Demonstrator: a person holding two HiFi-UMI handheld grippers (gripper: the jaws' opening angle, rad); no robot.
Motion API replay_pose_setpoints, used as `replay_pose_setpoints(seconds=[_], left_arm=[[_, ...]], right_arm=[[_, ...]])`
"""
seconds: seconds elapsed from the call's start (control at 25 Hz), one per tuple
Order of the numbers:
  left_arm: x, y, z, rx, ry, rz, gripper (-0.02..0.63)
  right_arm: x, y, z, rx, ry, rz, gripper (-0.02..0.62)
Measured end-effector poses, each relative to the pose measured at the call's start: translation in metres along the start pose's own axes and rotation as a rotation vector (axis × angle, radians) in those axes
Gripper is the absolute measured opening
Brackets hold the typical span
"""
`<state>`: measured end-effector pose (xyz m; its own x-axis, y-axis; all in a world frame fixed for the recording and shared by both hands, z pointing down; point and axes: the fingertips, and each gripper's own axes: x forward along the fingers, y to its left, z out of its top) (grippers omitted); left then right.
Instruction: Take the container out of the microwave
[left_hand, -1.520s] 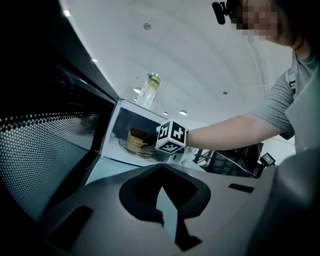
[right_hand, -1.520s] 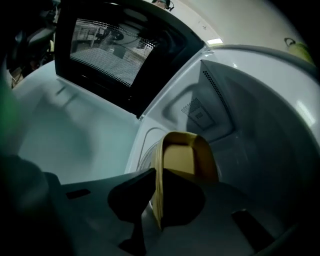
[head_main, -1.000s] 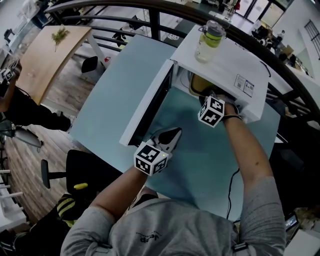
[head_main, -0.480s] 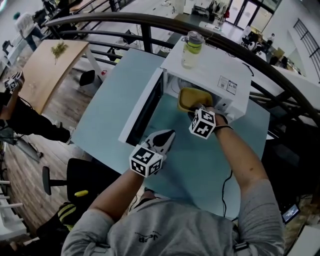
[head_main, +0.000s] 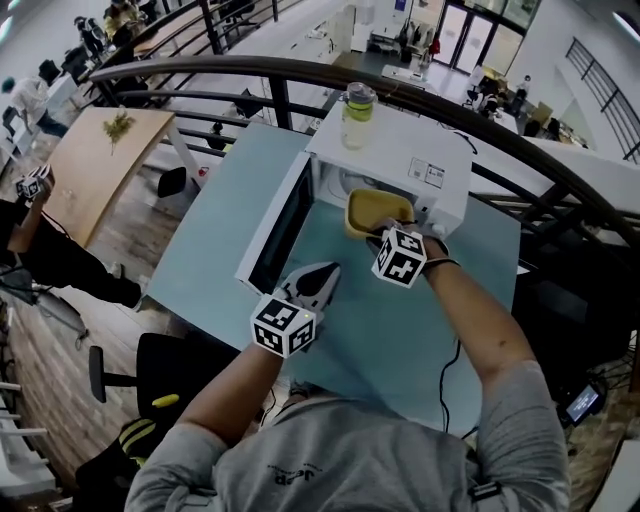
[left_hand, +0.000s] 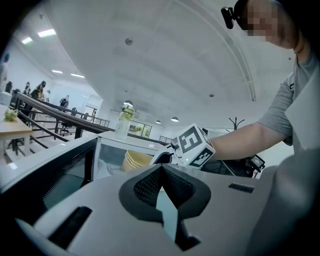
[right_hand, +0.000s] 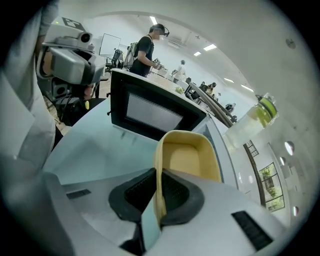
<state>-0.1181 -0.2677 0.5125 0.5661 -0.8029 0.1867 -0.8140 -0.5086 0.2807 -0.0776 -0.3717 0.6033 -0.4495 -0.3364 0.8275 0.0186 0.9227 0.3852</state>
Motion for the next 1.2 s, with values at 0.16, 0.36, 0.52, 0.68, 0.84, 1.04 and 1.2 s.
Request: replay_pose_setpoints(seconds=[0.16,0.36,0.52,0.68,0.84,1.04,1.2], left_arm=[[-0.005,-0.009,0.017,0.017,-0.027,-0.002,0.008],[-0.013,-0.024,0.035,0.033,-0.058,-0.008,0.008],[-0.018,-0.038,0.051,0.048,-0.075,-0.013,0.008],[-0.018,-0.041,0.064,0.058,-0.093,-0.018,0.008],[-0.021,-0.053,0.08,0.075,-0.112,-0.025,0.008],[-0.022,-0.067,0.102,0.086,-0.135,-0.036,0.008],[-0.022,-0.071,0.114,0.097,-0.154,-0.048,0.008]], right_arm=[[-0.025,0.001,0.006,-0.007,-0.017,-0.018,0.038],[-0.058,0.002,0.011,-0.01,-0.032,-0.037,0.038],[-0.087,0.0,0.014,-0.016,-0.036,-0.055,0.038],[-0.106,-0.004,0.019,-0.025,-0.043,-0.068,0.038],[-0.132,-0.006,0.023,-0.036,-0.049,-0.082,0.038],[-0.163,-0.01,0.025,-0.037,-0.061,-0.091,0.038],[-0.175,-0.01,0.027,-0.052,-0.056,-0.094,0.038]])
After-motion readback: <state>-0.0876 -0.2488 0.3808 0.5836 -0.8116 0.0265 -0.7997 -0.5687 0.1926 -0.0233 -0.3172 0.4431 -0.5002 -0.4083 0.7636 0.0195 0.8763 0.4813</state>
